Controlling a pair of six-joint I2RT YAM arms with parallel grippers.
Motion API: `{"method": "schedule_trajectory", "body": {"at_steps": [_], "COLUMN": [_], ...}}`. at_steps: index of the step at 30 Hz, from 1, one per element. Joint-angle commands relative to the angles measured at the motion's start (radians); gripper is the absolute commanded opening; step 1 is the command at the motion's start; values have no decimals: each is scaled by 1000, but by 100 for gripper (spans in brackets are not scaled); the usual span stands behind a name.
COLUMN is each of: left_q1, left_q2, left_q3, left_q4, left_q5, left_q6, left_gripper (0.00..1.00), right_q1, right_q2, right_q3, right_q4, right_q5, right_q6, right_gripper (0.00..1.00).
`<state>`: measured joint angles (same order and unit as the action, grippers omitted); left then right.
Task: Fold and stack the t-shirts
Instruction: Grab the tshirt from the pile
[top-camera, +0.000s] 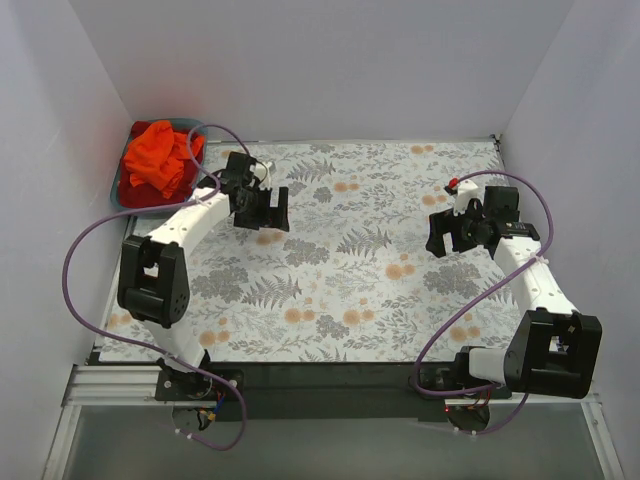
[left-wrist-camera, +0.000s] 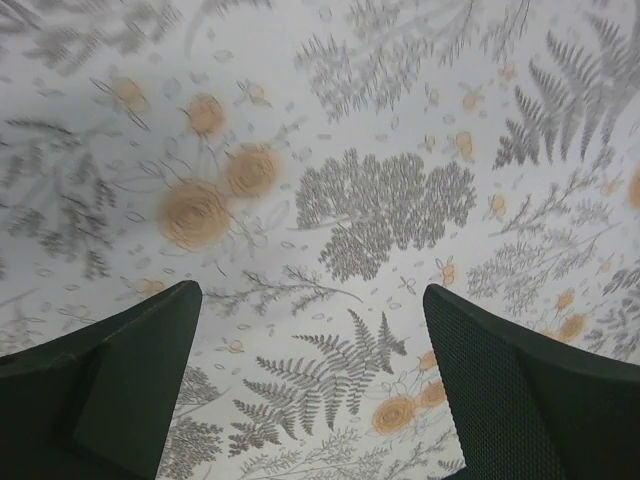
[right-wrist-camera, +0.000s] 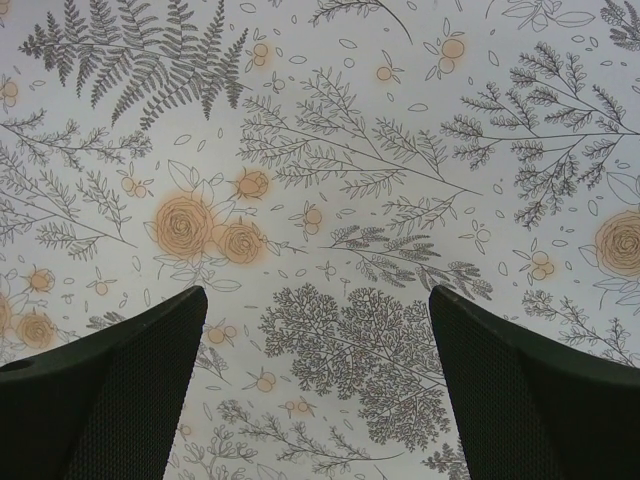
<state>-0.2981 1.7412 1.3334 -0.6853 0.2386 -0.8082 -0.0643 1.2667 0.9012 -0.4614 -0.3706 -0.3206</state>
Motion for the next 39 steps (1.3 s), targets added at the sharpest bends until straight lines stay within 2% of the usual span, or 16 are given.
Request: {"method": "schedule_trajectory", "body": {"at_steps": [1,4,8,12,15,17,20,29,30,31,34,35,36,38,39], "left_q1": [105,244,419,529,598,619,636,656,656,656,656,656,656,656,654], "left_q2": [-29,7,108,219,283,323,400,639,650,653,627,612,582,543,505], "left_q3": [159,266,481,654,703,731,777,937,944,946,931,916,911,909,911], "left_q4": [7,-5,12,15,65,66,76,102,105,112,150,161,177,188,196], "left_q5": [5,51,35,47,85,107,29,-82,-85,-82,-39,-26,-9,42,50], "left_q6": [33,40,76,72,61,86,113,167,168,167,143,138,133,127,123], "left_gripper": [94,94,94,94,94,94,94,93,88,79,59,44,34,0,0], "right_q1": [-2,-3,-3,-3,-3,-3,-2,-3,-3,-3,-2,-3,-3,-3,-3], "right_q2": [-10,-6,-6,-1,14,26,42,40,39,39,34,31,31,28,26], "right_q3": [24,27,31,34,24,16,1,-36,-39,-41,-44,-45,-44,-44,-44], "right_q4": [-3,-3,-3,-3,3,4,12,33,33,32,32,32,30,30,30], "right_q5": [-36,-47,-63,-79,-82,-86,-96,-104,-100,-94,-87,-88,-90,-90,-90], "right_q6": [-9,-8,-2,8,8,9,11,11,9,5,-5,-6,-8,-8,-6], "right_gripper": [98,98,98,98,98,98,98,98,98,98,98,98,99,98,98]}}
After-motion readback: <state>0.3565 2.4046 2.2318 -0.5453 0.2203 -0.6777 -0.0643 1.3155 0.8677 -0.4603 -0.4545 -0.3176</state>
